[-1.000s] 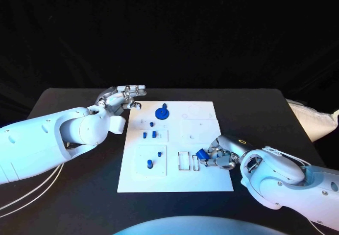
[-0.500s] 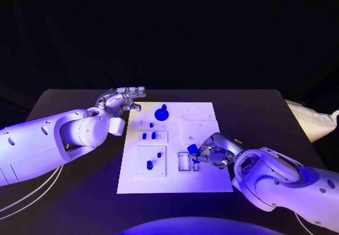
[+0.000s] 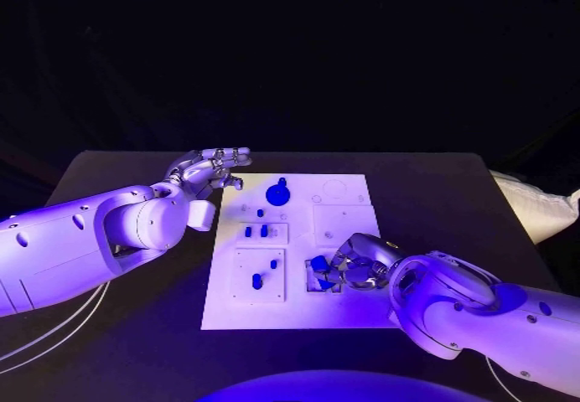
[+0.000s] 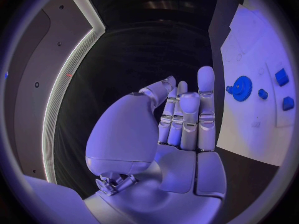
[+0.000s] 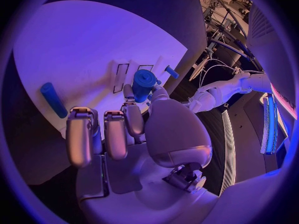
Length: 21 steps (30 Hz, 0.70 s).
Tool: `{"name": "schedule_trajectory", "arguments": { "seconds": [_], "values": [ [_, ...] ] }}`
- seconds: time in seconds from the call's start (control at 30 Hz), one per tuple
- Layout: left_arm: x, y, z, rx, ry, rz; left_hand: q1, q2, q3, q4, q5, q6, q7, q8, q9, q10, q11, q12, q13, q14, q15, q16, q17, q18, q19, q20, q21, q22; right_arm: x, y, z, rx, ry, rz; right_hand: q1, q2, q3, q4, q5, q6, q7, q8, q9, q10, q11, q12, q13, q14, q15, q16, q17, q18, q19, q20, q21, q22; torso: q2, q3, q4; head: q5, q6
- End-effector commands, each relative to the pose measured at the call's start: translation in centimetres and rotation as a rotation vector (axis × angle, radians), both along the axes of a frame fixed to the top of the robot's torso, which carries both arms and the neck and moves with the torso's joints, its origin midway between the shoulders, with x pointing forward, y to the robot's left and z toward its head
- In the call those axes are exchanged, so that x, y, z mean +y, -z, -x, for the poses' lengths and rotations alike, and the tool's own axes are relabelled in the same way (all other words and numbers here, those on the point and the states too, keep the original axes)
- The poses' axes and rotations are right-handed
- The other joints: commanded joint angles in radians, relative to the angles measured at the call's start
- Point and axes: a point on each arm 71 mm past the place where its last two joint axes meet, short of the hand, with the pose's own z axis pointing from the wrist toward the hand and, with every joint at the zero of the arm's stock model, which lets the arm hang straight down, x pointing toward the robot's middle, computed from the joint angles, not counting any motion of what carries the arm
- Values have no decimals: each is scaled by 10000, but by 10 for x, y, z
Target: Assemble the parts on the task board
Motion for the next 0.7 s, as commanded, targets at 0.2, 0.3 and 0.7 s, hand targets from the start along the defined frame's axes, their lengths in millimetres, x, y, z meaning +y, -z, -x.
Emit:
{"name": "schedule_trajectory", "arguments": {
  "seconds": [0.2,0.3,0.7],
  "values": [
    [-3,-1,1,-87,220,122,-93,14,-51,-3,46,-57,15,42,-1,-78,-7,40,16,-29,7,-17,-15,87,-44,12,-37,-9,4,3,1,189,-404,382,-199,-22,-221,-12,-222,145,-94,-15,73,150,-134,-132,-25,778,-98,48,1034,-117,140,-96,57,416,-6,9,-18,30,-33],
    [-3,-1,1,-85,226,124,-93,14,-51,-3,46,-57,15,42,-1,-78,-7,40,16,-29,7,-17,-15,87,-44,12,-37,-9,5,3,1,145,-436,407,-367,-28,-408,-17,-688,135,-94,-30,151,144,-135,-215,-40,774,-96,39,1021,-114,134,-100,47,405,-1,11,-7,32,-35],
    [-3,-1,1,-60,244,123,-109,14,-73,5,46,-63,12,48,0,-87,-8,54,16,-33,7,-17,-30,88,-44,15,-43,-14,4,1,-3,-516,-446,650,-1593,-333,-1299,-12,-3765,-53,-23,-143,407,-292,-61,-1388,-747,741,-43,-48,900,-70,29,-69,-101,197,0,17,-10,26,-33]
  ]
}}
